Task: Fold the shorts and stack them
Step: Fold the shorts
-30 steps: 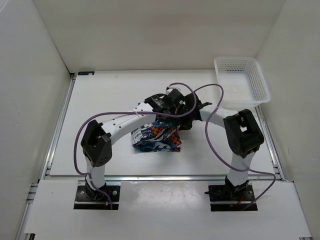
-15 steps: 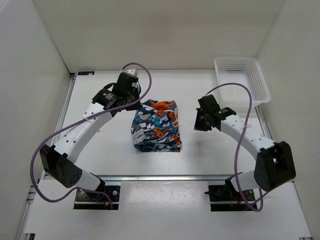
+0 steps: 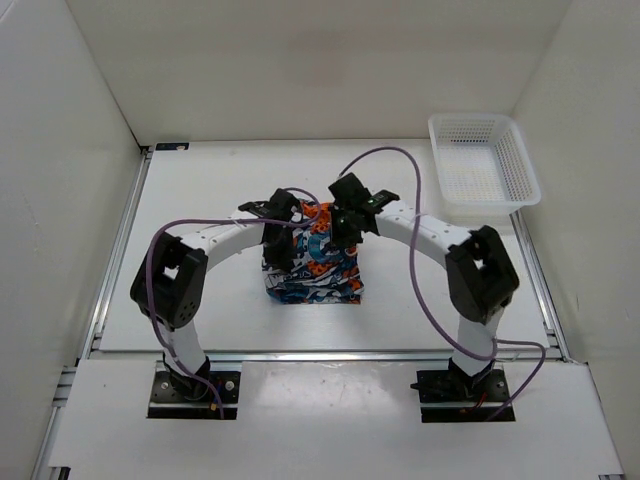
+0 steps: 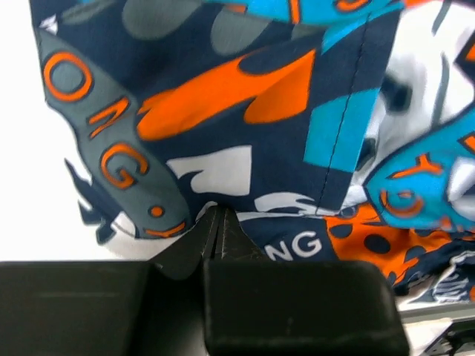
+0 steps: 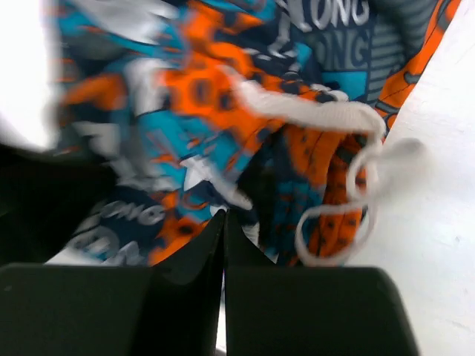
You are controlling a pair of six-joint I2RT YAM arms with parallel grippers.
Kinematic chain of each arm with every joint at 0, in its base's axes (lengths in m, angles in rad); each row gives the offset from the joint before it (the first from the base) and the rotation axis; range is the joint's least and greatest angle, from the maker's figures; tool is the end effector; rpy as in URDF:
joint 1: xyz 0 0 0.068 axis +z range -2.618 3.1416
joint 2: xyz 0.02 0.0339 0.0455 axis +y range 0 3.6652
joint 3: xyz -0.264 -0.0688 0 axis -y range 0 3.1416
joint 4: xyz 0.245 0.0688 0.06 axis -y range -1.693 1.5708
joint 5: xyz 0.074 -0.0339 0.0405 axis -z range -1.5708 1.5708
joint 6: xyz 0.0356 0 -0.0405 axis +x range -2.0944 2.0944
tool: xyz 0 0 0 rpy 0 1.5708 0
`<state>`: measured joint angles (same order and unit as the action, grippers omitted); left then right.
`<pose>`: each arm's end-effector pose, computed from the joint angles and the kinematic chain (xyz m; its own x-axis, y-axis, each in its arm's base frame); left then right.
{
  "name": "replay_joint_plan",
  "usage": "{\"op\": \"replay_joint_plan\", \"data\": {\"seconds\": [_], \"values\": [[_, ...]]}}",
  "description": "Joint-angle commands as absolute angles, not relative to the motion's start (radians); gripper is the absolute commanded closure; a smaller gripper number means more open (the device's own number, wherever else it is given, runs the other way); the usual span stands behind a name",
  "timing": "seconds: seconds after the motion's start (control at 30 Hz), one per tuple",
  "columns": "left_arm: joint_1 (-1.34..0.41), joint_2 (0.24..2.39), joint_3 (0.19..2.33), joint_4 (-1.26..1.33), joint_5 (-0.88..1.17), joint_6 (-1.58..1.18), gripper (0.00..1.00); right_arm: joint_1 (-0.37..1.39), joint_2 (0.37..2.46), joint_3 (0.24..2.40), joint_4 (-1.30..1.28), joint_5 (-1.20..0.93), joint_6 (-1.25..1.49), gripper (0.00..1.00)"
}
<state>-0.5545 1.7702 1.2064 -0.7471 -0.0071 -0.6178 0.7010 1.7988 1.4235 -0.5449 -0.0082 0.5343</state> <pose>0.2889 -0.1786 0.1861 -0.9738 -0.0782 -0.2134 -0.0480 0.9885 -0.1433 0.3024 0.2556 0.2495 -0.8537 -0.0542 -0.5179 -0.2487 0.9163 0.3140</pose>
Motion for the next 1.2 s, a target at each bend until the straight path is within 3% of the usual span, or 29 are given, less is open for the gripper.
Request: {"op": "replay_joint_plan", "data": {"seconds": [0.0, 0.13, 0.27, 0.4, 0.43, 0.5, 0.53, 0.57, 0.6, 0.67, 0.8, 0.93, 1.17], "values": [[-0.548, 1.785, 1.236, -0.684, 0.023, -0.635, 0.89, 0.68, 1.882, 1.447, -0.526, -0.008, 0.541, 0.99], [-0.548, 1.795, 1.246, -0.684, 0.023, -0.635, 0.89, 0.658, 1.971, 1.395, -0.48, 0.011, 0.581, 0.99], [-0.539, 1.758, 1.255, -0.684, 0.049, -0.609, 0.82, 0.658, 2.008, 1.394, -0.468, -0.003, 0.581, 0.99], [-0.514, 1.62, 1.265, -0.698, 0.086, -0.591, 0.73, 0.658, 1.867, 1.394, -0.5, 0.015, 0.571, 0.99], [-0.5, 1.594, 1.284, -0.731, 0.095, -0.569, 0.66, 0.658, 1.832, 1.408, -0.515, 0.027, 0.571, 0.99], [-0.489, 1.545, 1.316, -0.773, 0.095, -0.554, 0.53, 0.658, 1.722, 1.443, -0.564, 0.057, 0.56, 0.82], [-0.489, 1.505, 1.359, -0.796, 0.095, -0.533, 0.44, 0.658, 1.68, 1.454, -0.577, 0.087, 0.548, 0.67], [-0.479, 1.488, 1.385, -0.822, 0.081, -0.523, 0.29, 0.658, 1.642, 1.463, -0.589, 0.11, 0.548, 0.33], [-0.479, 1.473, 1.409, -0.877, 0.069, -0.523, 0.23, 0.658, 1.568, 1.483, -0.606, 0.142, 0.537, 0.21], [-0.466, 1.428, 1.481, -0.926, 0.04, -0.499, 0.14, 0.649, 1.51, 1.508, -0.685, 0.224, 0.537, 0.07], [-0.414, 1.335, 1.542, -1.005, 0.021, -0.499, 0.02, 0.612, 1.35, 1.476, -0.82, 0.405, 0.526, 0.0], [-0.362, 1.217, 1.529, -1.034, -0.029, -0.499, 0.0, 0.575, 1.206, 1.357, -0.891, 0.524, 0.535, 0.0], [-0.299, 0.947, 1.321, -1.052, -0.109, -0.586, 0.0, 0.565, 0.954, 1.132, -0.972, 0.594, 0.612, 0.0]]}}
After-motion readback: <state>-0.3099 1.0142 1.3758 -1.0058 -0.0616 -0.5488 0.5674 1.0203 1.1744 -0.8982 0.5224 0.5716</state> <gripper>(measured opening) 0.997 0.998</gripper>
